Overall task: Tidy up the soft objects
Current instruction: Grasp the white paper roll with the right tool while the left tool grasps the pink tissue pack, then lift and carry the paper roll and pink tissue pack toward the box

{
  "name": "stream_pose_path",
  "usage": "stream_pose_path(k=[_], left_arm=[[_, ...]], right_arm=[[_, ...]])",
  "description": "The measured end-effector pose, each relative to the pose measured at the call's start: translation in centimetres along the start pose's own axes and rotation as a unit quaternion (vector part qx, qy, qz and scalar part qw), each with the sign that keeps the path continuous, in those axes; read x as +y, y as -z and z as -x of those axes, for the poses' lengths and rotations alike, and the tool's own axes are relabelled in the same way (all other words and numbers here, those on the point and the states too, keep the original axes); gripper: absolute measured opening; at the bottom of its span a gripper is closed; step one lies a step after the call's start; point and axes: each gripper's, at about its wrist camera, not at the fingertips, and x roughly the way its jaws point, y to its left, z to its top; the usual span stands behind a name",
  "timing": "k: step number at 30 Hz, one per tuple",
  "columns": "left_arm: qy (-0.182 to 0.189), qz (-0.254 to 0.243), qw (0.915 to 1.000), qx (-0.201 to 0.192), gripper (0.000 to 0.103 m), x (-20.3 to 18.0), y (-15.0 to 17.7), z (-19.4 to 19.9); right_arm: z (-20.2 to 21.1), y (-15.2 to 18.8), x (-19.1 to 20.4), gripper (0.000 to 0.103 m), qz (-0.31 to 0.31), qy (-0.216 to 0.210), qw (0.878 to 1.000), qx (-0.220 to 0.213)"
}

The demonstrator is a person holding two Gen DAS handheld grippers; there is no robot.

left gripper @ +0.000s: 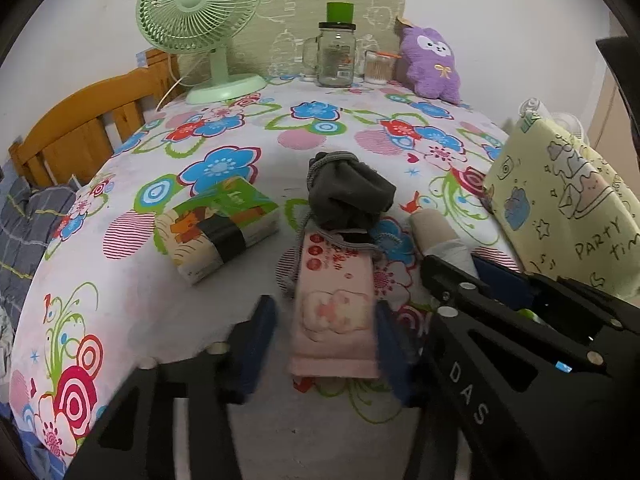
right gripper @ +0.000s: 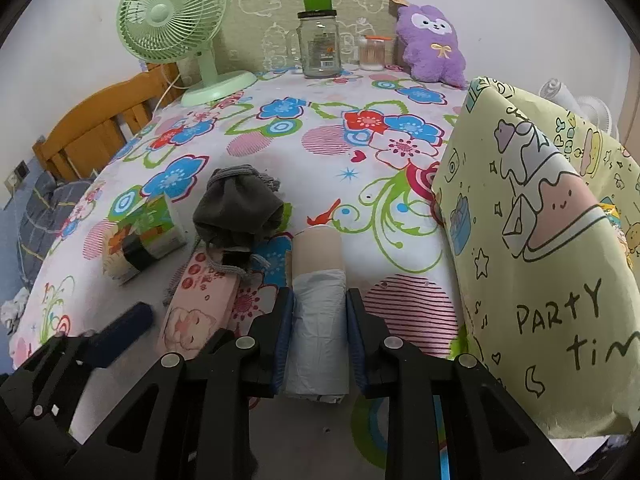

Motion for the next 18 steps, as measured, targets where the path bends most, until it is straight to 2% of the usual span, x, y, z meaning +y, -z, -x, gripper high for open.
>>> stream_pose_path(k=[11, 18], left_arm=[[0.009, 0.006, 0.9999, 0.002, 0.039, -0.1, 0.4, 0.8], [0.014, 0.008, 0.9998, -0.015, 0.039, -0.2, 0.4, 2.3]], right_arm=[[0.9, 0.4, 0.3, 0.027, 0.006, -0.007, 1.0, 0.001], [2.3, 0.3, 0.5, 0.027, 0.009, -0.015, 1.0, -0.014]])
